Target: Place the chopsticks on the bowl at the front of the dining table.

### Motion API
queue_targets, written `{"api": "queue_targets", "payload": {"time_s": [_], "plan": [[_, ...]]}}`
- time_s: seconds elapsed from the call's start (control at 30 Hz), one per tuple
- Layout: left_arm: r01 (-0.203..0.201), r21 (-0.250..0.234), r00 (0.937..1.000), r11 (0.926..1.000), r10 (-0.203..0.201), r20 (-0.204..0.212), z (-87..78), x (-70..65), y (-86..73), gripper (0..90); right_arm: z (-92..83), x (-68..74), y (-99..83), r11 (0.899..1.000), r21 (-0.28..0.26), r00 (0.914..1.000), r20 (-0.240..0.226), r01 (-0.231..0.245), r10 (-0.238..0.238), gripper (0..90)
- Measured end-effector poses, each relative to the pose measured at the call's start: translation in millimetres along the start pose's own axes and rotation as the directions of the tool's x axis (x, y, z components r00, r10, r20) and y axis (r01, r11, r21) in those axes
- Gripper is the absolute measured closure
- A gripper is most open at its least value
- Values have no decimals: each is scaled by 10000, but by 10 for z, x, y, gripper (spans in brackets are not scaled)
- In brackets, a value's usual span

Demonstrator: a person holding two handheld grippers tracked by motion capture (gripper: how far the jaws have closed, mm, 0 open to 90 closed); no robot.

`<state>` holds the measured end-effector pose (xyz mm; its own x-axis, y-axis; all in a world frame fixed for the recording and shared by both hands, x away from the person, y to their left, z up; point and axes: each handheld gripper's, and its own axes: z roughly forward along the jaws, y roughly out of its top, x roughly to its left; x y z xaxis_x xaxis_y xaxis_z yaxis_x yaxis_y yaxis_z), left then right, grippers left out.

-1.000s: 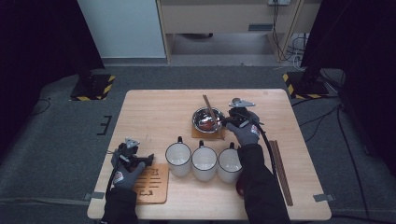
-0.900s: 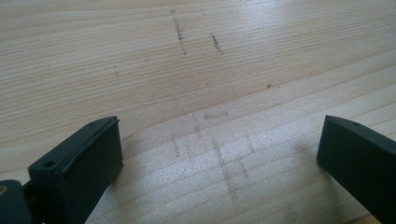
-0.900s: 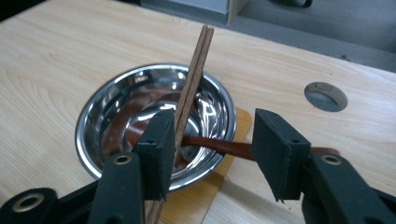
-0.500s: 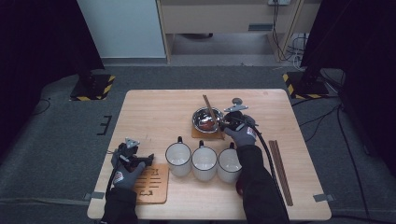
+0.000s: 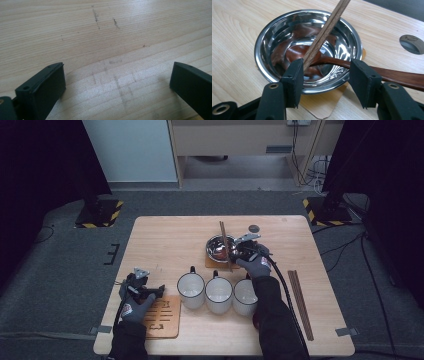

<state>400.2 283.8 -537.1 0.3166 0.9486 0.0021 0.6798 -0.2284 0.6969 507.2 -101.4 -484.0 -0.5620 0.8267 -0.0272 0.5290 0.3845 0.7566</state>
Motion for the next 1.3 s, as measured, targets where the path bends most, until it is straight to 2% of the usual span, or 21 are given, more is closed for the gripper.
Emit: {"api": "queue_targets", "payload": {"time_s": [0.63, 0.77, 0.9, 0.97, 1.17, 1.3], "plan": [[-1, -1, 10000, 10000, 1, 1, 0, 0, 0, 0, 35, 103, 37, 9979, -5, 9975, -285, 642, -641, 408], [-2, 1, 10000, 10000, 2, 1, 0, 0, 0, 0, 42, 115, 45, 9964, 32, 9961, -258, 851, -850, 406], [0, 0, 10000, 10000, 0, 1, 0, 0, 0, 0, 46, 123, 42, 9962, 65, 9960, -225, 868, -866, 405], [-1, 1, 10000, 10000, 1, 1, 0, 0, 0, 0, 49, 126, 46, 9940, 76, 9937, -265, 1095, -1093, 405], [2, -1, 10000, 10000, -2, 0, 0, 0, 0, 0, 38, 120, 54, 9955, -28, 9951, -305, 945, -945, 400], [0, 0, 10000, 10000, 0, 0, 0, 0, 0, 0, -15, 79, 83, 9967, -319, 9972, -40, 751, -752, 400]]}}
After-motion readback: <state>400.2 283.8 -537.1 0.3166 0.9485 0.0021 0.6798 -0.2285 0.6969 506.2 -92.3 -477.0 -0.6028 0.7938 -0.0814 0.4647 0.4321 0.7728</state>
